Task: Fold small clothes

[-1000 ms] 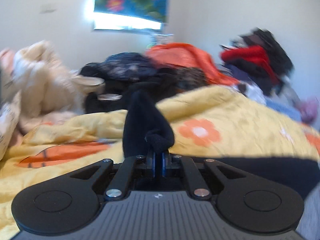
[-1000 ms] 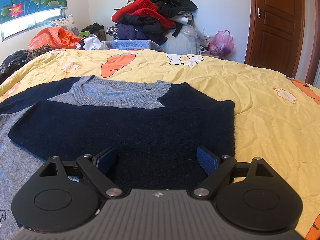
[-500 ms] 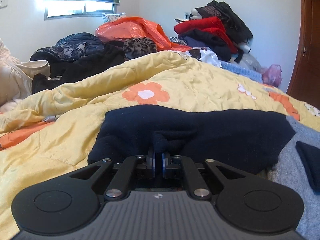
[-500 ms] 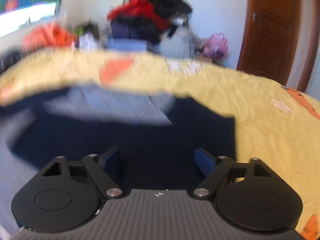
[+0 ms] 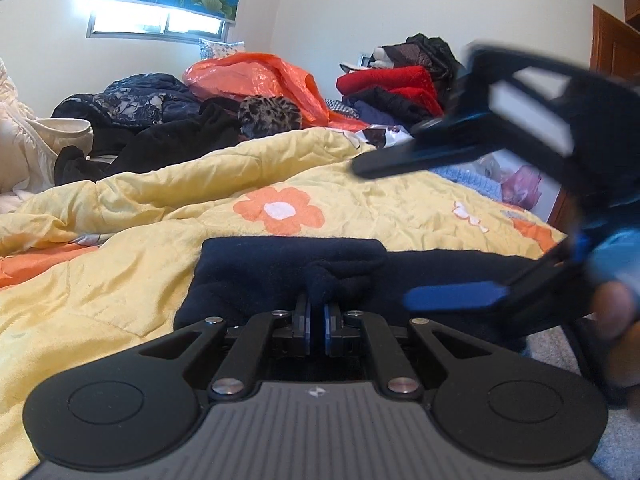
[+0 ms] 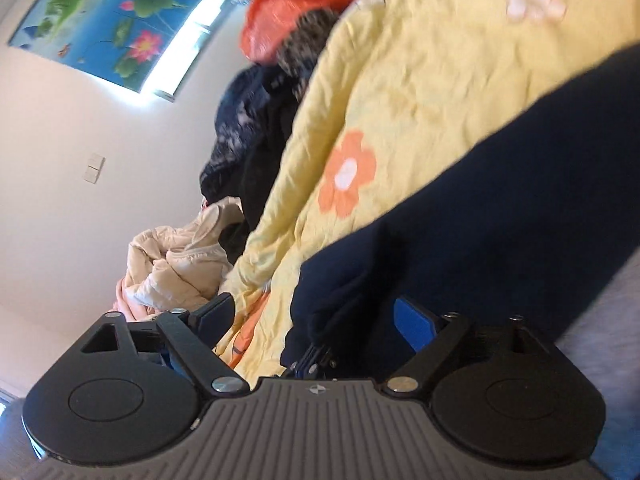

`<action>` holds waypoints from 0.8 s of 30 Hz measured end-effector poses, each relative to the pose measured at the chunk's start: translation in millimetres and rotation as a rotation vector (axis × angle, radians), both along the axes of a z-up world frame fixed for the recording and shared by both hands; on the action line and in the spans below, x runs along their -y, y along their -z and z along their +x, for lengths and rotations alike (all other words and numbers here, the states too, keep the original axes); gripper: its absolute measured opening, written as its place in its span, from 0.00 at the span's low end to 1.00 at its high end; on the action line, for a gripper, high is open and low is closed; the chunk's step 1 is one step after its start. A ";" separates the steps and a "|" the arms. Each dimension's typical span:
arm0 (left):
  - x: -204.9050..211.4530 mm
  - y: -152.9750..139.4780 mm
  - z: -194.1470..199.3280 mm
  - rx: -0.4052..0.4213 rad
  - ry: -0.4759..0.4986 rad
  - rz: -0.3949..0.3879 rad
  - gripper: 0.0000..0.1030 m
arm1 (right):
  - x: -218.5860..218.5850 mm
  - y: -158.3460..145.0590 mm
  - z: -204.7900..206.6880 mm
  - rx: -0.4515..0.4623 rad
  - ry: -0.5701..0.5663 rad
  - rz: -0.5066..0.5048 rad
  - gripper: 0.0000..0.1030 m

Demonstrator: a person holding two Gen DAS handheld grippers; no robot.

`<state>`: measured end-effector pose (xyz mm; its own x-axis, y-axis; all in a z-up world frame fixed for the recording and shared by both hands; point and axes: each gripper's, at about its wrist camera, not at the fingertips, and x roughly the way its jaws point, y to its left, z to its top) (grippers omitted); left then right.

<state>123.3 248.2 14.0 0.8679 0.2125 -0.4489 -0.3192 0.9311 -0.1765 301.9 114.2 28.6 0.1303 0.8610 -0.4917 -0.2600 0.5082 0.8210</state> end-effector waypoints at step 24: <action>3.4 4.7 6.0 -0.033 0.120 -0.001 0.32 | 51.1 -0.3 25.1 0.113 0.034 -0.075 0.19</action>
